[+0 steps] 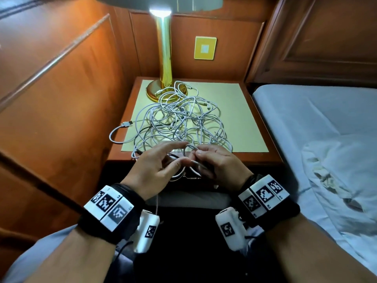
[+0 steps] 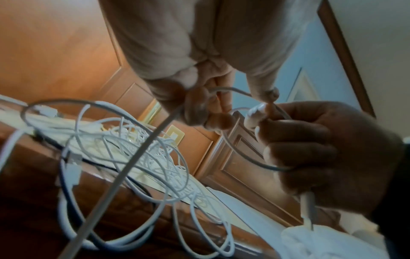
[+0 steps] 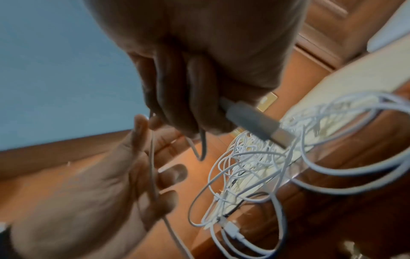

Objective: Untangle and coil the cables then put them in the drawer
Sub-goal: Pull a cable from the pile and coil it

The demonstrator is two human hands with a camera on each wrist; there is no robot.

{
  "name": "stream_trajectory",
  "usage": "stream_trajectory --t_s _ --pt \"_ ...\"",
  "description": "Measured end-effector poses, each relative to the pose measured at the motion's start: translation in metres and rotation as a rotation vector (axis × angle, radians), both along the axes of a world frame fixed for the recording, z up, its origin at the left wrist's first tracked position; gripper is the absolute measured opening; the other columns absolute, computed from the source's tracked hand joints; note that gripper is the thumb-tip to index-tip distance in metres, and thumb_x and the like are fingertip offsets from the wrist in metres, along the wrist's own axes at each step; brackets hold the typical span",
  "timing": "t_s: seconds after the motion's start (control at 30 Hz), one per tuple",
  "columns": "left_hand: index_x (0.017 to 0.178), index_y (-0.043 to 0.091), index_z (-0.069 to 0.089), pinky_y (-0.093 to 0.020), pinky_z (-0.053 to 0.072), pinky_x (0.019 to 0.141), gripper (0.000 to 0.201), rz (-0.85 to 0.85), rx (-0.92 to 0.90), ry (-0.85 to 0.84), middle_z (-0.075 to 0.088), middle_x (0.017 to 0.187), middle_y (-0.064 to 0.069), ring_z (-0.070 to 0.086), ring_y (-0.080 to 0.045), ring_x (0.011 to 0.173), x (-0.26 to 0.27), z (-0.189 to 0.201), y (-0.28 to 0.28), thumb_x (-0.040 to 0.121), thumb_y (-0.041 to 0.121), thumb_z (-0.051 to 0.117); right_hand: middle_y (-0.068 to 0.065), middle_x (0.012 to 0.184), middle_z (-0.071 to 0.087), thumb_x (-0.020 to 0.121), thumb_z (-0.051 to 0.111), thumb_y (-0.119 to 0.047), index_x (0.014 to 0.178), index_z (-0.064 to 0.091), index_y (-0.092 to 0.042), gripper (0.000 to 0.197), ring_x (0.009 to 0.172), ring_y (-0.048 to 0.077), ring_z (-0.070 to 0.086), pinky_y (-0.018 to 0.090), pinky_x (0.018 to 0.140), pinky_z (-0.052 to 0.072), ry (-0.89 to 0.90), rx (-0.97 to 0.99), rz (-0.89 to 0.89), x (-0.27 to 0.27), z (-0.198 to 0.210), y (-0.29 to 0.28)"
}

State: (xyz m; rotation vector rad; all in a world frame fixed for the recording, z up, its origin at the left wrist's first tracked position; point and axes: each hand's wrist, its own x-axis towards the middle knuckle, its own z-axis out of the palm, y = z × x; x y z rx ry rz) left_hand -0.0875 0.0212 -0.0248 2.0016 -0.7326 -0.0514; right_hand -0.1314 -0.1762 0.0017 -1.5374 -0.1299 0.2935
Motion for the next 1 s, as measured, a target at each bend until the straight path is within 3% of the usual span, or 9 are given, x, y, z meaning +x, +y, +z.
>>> stream_trajectory --t_s 0.13,0.23,0.33,0.47,0.57,0.63,0.7,0.8,1.0 --pt "0.105 0.030 0.070 -0.048 0.056 0.083 0.025 -0.007 -0.086 0.094 0.074 0.095 0.003 0.070 -0.019 0.089 0.006 -0.001 -0.013 0.090 0.050 0.064 0.004 0.052 0.035 0.101 0.038 -0.020 0.086 0.052 -0.005 0.026 0.038 0.013 0.027 0.016 0.037 0.016 0.173 0.065 -0.069 0.007 -0.002 -0.008" --pt "0.090 0.028 0.069 -0.051 0.054 0.071 0.017 0.112 -0.067 0.069 0.070 0.079 -0.001 0.066 -0.026 0.075 0.018 -0.009 -0.017 0.092 0.045 0.067 0.006 0.063 0.052 0.104 0.039 -0.012 0.098 0.061 -0.005 0.024 0.051 0.017 0.053 0.019 0.036 0.031 0.267 0.005 -0.152 0.015 -0.006 -0.011" --pt "0.089 0.023 0.070 -0.046 0.055 0.069 0.017 0.226 -0.108 0.076 0.068 0.075 -0.002 0.063 -0.024 0.070 0.029 -0.015 -0.021 0.094 0.039 0.067 0.013 0.081 0.065 0.101 0.048 -0.006 0.115 0.063 0.002 0.022 0.069 0.016 0.066 0.024 0.048 0.050 0.295 0.030 -0.220 0.023 -0.008 -0.012" --pt "0.100 0.023 0.073 -0.031 0.048 0.062 0.017 0.287 -0.197 0.104 0.062 0.065 0.010 0.057 -0.012 0.060 0.037 -0.015 -0.023 0.097 0.037 0.063 0.018 0.091 0.065 0.098 0.058 -0.009 0.112 0.069 0.003 0.022 0.081 0.021 0.062 0.030 0.069 0.058 0.260 -0.039 -0.243 0.030 -0.010 -0.018" --pt "0.102 0.023 0.073 -0.029 0.043 0.061 0.023 0.290 -0.236 0.135 0.063 0.061 0.009 0.055 -0.011 0.054 0.039 -0.015 -0.022 0.098 0.042 0.060 0.012 0.090 0.069 0.095 0.064 -0.016 0.102 0.075 -0.004 0.018 0.076 0.024 0.057 0.021 0.055 0.046 0.213 -0.168 -0.282 0.034 -0.015 -0.020" --pt "0.104 0.019 0.071 -0.029 0.039 0.056 0.024 0.231 -0.264 0.214 0.067 0.062 0.003 0.050 -0.012 0.049 0.038 -0.013 -0.024 0.099 0.039 0.058 0.005 0.082 0.071 0.095 0.065 -0.017 0.098 0.075 -0.007 0.015 0.062 0.013 0.056 0.017 0.048 0.039 0.167 -0.215 -0.338 0.037 -0.018 -0.019" --pt "0.105 0.015 0.069 -0.027 0.036 0.050 0.024 0.176 -0.271 0.304 0.069 0.064 -0.004 0.045 -0.016 0.045 0.036 -0.009 -0.026 0.102 0.033 0.054 0.001 0.075 0.069 0.096 0.063 -0.015 0.094 0.073 -0.006 0.014 0.054 0.011 0.048 0.022 0.044 0.038 0.163 -0.151 -0.388 0.039 -0.018 -0.017" --pt "0.106 0.015 0.072 -0.028 0.035 0.050 0.028 0.156 -0.261 0.351 0.070 0.065 -0.006 0.046 -0.020 0.046 0.035 -0.008 -0.025 0.104 0.033 0.050 0.004 0.089 0.071 0.096 0.062 -0.013 0.088 0.069 -0.005 0.013 0.052 0.011 0.047 0.022 0.042 0.036 0.194 -0.019 -0.422 0.040 -0.014 -0.015" --pt "0.101 0.019 0.073 -0.023 0.035 0.047 0.025 0.200 -0.233 0.286 0.060 0.055 0.003 0.044 -0.007 0.042 0.037 -0.009 -0.023 0.103 0.033 0.052 0.007 0.074 0.066 0.098 0.057 -0.020 0.100 0.068 0.000 0.023 0.047 0.010 0.044 0.019 0.040 0.036 0.211 0.051 -0.202 0.030 -0.007 -0.013"
